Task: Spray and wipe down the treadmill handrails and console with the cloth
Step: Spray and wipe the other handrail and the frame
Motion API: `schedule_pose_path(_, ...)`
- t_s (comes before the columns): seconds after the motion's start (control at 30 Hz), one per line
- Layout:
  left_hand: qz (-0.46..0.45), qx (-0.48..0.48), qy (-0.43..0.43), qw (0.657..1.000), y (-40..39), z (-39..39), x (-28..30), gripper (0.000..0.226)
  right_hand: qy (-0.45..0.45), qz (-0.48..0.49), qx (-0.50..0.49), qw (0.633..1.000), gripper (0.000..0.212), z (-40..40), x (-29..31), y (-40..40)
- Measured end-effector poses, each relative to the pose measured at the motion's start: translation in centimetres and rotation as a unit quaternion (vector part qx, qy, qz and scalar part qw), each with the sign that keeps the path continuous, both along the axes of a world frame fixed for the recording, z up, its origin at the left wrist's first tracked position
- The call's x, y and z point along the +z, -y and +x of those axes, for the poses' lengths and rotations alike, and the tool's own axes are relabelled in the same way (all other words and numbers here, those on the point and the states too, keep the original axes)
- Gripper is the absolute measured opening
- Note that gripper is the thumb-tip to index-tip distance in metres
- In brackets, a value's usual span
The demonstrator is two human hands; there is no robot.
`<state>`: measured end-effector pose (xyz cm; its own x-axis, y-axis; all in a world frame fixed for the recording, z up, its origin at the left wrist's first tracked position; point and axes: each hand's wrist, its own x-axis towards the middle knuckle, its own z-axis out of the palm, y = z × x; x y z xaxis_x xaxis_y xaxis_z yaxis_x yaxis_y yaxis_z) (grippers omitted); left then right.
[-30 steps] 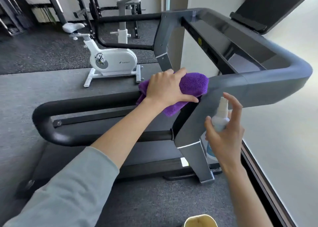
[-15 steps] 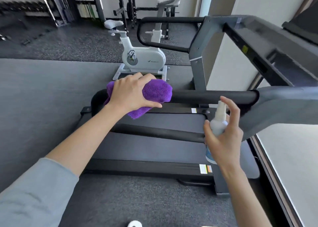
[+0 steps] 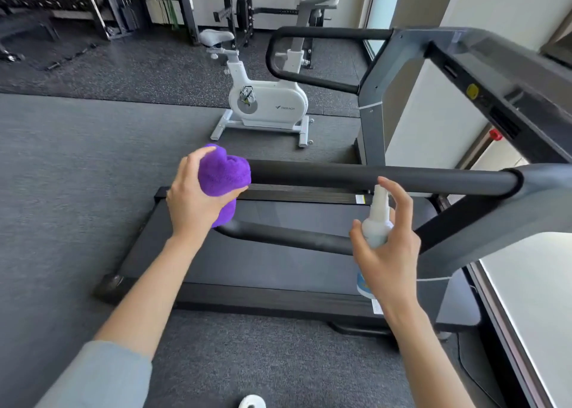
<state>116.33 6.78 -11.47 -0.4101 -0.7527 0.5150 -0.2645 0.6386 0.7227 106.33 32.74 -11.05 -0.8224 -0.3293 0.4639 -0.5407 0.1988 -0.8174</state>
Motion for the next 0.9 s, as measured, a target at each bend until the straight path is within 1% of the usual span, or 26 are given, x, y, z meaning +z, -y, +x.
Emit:
schedule_pose_path(0.07, 0.073, 0.056, -0.063, 0.994, -0.7, -0.2, -2.0, 0.078, 0.005, 0.004, 0.003, 1.000, 0.066, 0.4, -0.2, 0.1)
schedule_pose_path(0.13, 0.171, 0.133, -0.119, 0.969, -1.9, -0.8, -4.2, 0.082, 0.016, 0.007, 0.002, 1.000, 0.066, 0.5, -0.5, 0.0)
schedule_pose_path(0.2, 0.297, 0.203, -0.151, 0.921, -3.6, -1.8, -6.5, 0.090, 0.018, 0.014, -0.002, 1.000, 0.066, 0.6, -0.9, -0.2)
schedule_pose_path(0.27, 0.438, 0.229, -0.171, 0.853, -5.4, -3.2, -8.1, 0.103, 0.022, 0.022, -0.004, 1.000, 0.065, 0.4, -1.3, -0.5)
schedule_pose_path(0.3, 0.487, 0.233, -0.188, 0.821, -6.0, -4.0, -8.6, 0.107, 0.030, 0.025, -0.005, 0.999, 0.066, 0.4, -1.5, -0.7)
schedule_pose_path(0.33, 0.517, 0.240, -0.206, 0.795, -6.5, -4.8, -8.8, 0.109, 0.039, 0.028, -0.006, 0.999, 0.066, 0.3, -1.7, -1.0)
schedule_pose_path(0.4, 0.539, 0.264, -0.234, 0.765, -6.6, -6.1, -9.1, 0.111, 0.045, 0.034, -0.009, 0.998, 0.067, -0.1, -2.1, -1.6)
schedule_pose_path(0.53, 0.547, 0.306, -0.250, 0.738, -6.8, -7.5, -9.2, 0.110, 0.040, 0.052, -0.015, 0.998, 0.067, -1.2, -2.9, -2.6)
schedule_pose_path(0.67, 0.576, 0.316, -0.280, 0.700, -8.7, -9.1, -8.9, 0.104, 0.046, 0.060, -0.001, 0.997, 0.068, -2.1, -3.6, -2.7)
schedule_pose_path(0.77, 0.602, 0.316, -0.269, 0.682, -10.8, -10.7, -8.9, 0.100, 0.045, 0.060, 0.003, 0.997, 0.068, -2.9, -3.8, -3.1)
schedule_pose_path(0.9, 0.614, 0.316, -0.275, 0.669, -13.4, -12.9, -9.2, 0.095, 0.055, 0.058, 0.011, 0.997, 0.068, -4.0, -4.0, -4.6)
